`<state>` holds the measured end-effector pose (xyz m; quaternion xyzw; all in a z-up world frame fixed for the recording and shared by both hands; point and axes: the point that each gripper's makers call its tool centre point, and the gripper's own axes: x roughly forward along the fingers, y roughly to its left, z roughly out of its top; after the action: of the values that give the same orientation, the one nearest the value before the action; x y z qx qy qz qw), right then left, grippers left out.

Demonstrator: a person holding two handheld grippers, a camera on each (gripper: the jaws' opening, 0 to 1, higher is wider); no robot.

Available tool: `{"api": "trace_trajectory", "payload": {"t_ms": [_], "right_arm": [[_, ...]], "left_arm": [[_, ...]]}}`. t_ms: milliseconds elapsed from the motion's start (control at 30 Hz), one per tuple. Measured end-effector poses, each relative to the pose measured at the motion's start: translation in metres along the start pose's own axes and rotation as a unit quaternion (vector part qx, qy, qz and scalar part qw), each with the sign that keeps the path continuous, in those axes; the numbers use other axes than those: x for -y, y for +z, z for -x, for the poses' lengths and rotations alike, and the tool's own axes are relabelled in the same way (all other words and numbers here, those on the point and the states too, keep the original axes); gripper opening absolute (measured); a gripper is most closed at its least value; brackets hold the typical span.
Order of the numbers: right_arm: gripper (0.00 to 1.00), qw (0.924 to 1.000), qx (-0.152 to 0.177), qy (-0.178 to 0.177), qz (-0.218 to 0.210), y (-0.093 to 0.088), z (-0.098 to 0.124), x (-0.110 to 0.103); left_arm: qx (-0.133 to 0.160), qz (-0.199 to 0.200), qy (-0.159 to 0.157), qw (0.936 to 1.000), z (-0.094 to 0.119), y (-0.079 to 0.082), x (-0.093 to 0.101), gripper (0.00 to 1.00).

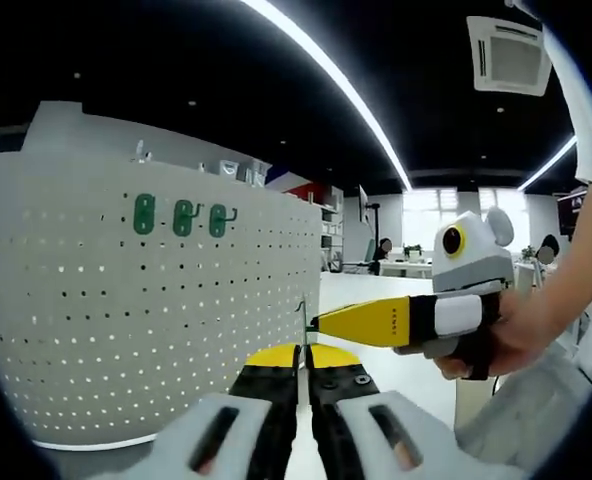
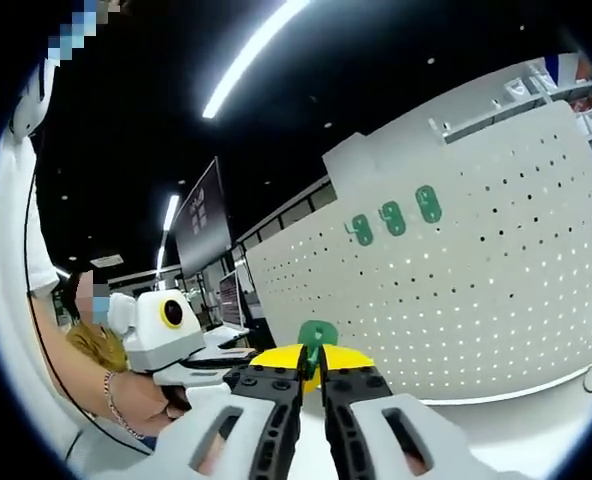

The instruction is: Insert the hook assembly into the mounting plate slot until the hook locks in place.

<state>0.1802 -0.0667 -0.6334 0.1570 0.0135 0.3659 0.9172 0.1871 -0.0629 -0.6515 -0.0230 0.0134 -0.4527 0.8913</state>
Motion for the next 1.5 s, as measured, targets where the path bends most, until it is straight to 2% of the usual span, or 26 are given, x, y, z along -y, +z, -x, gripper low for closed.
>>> {"api": "trace_trajectory", "payload": {"t_ms": [400, 700, 1200, 1267, 1400, 1500], "right_arm": [[0.03, 0.9997, -0.011, -0.018, 0.014, -0.004, -0.003, 0.001], [0.02, 0.9996, -0.009, -0.027, -0.008, -0.006, -0.003, 0.003], [0.01, 0.9994, -0.011, -0.027, -0.019, -0.005, -0.004, 0.003], [0.01, 0.9994, -0.011, -0.024, -0.022, -0.005, -0.004, 0.002], [0.01, 0.9994, -0.012, -0.023, -0.022, -0.004, -0.005, 0.001], [0.01, 0.9994, -0.012, -0.023, -0.023, -0.004, -0.004, 0.001]], "left_arm": [[0.0, -0.002, 0.008, 1.0, 0.001, 0.001, 0.0, 0.02], [-0.001, 0.0, 0.009, 1.0, 0.001, -0.001, -0.001, 0.02], [-0.004, -0.002, 0.006, 1.0, -0.001, -0.001, 0.0, 0.05], [-0.011, 0.0, 0.002, 0.9999, -0.002, -0.004, 0.0, 0.11], [-0.019, 0.01, 0.004, 0.9998, -0.002, -0.009, -0.002, 0.36], [-0.016, 0.011, 0.008, 0.9998, -0.003, -0.008, -0.004, 0.5]]}}
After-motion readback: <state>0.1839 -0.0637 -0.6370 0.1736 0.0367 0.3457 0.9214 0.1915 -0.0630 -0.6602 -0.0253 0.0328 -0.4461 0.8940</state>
